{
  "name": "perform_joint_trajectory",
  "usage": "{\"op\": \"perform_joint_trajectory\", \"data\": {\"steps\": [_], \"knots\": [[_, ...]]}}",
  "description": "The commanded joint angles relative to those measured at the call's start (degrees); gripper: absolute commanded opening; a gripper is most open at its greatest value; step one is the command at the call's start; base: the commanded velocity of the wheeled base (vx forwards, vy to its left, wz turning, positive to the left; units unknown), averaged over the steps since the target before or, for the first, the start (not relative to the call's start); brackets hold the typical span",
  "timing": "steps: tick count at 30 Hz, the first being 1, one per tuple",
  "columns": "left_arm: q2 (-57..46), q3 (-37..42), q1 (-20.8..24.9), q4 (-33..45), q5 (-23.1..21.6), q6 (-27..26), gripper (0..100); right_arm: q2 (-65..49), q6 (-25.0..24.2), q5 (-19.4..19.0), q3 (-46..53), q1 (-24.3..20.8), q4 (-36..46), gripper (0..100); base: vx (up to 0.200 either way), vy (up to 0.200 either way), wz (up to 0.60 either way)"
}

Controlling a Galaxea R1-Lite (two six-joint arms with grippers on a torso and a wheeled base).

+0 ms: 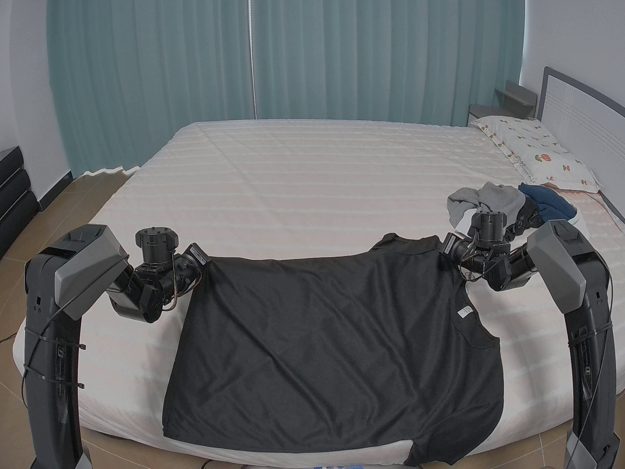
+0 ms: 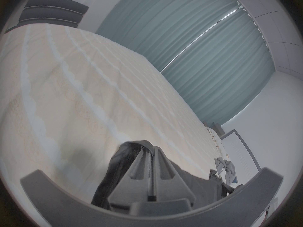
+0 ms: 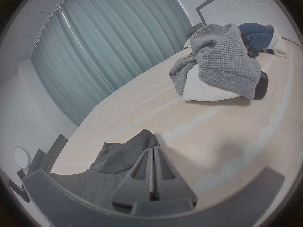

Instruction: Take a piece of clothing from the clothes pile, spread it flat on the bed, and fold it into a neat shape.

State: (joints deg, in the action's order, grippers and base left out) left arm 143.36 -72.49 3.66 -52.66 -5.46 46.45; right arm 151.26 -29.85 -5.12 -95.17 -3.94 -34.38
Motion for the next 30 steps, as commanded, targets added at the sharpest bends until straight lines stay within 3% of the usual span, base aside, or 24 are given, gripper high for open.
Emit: {"op": "perform_joint_trajectory", "data": {"steps": [1, 5, 15, 30], "knots": [[0.43, -0.82, -0.05, -3.15, 1.86, 0.05, 0, -0.09, -0.82, 0.81, -1.60, 0.07, -0.34, 0, 0.000, 0.000, 0.00], [0.08, -0.99, -0.05, -3.06, 1.86, 0.14, 0, 0.26, -2.49, 4.15, -5.37, 0.07, -0.43, 0, 0.000, 0.000, 0.00], [0.60, -4.59, -2.51, -2.88, 1.95, -0.57, 0, 0.17, -2.84, 7.14, -12.32, 0.69, -0.52, 0, 0.000, 0.000, 0.00], [6.49, -11.45, -2.08, 1.51, 1.95, -4.08, 0, 5.80, -2.75, 7.67, -13.72, 1.04, -0.95, 0, 0.000, 0.000, 0.00]]}}
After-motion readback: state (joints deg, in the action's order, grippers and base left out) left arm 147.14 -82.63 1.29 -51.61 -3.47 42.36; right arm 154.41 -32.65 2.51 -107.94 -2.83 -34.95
